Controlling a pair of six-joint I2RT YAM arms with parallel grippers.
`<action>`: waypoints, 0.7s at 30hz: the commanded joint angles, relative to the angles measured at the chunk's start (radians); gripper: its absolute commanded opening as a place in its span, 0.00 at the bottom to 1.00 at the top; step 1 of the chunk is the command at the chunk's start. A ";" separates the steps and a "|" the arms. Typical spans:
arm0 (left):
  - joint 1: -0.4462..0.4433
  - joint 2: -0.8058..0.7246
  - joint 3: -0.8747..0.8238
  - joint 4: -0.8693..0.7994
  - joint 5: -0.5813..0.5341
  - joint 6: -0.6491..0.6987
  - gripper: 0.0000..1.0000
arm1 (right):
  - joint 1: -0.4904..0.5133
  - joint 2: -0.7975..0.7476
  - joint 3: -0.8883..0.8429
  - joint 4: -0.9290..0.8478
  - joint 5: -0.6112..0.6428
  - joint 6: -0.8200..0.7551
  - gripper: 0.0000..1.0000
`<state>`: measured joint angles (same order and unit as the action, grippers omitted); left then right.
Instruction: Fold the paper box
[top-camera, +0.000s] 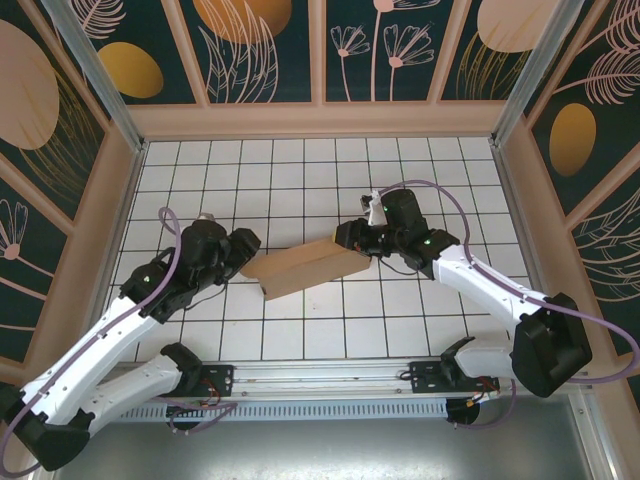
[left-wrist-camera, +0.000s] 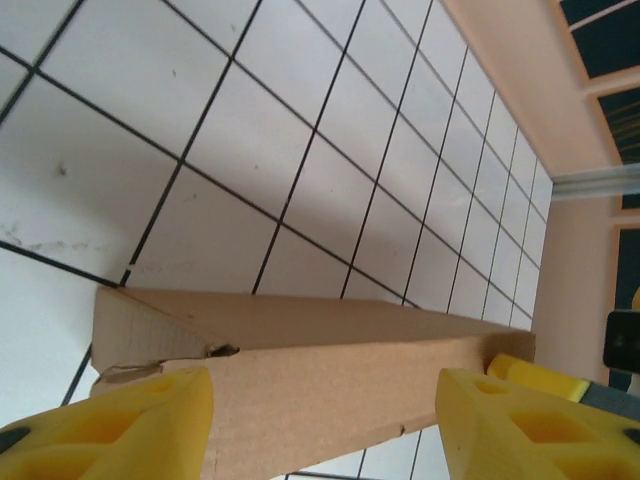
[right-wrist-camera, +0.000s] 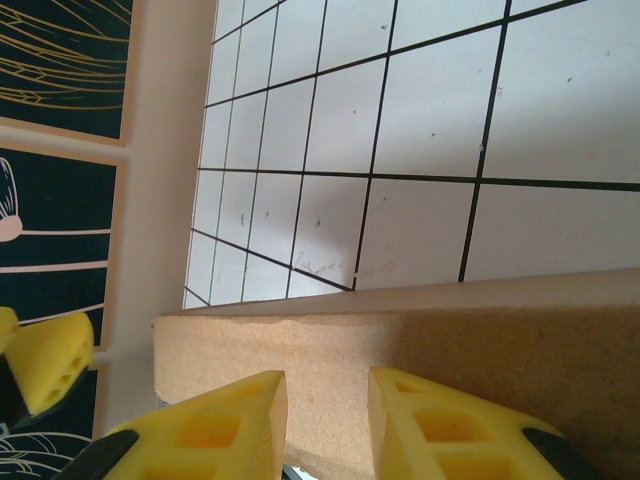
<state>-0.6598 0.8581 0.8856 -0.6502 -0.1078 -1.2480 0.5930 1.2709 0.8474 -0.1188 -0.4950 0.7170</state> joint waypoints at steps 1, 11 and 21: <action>0.005 0.010 -0.048 0.029 0.055 -0.019 0.60 | 0.008 0.047 -0.048 -0.147 0.048 -0.002 0.29; 0.005 0.006 -0.130 0.086 0.067 -0.038 0.59 | 0.007 0.051 -0.060 -0.138 0.041 0.003 0.29; 0.005 -0.008 -0.250 0.306 0.115 -0.073 0.58 | 0.019 0.067 -0.077 -0.117 0.020 0.013 0.29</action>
<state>-0.6563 0.8536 0.6769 -0.4419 -0.0368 -1.2945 0.5938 1.2827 0.8410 -0.0803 -0.4973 0.7170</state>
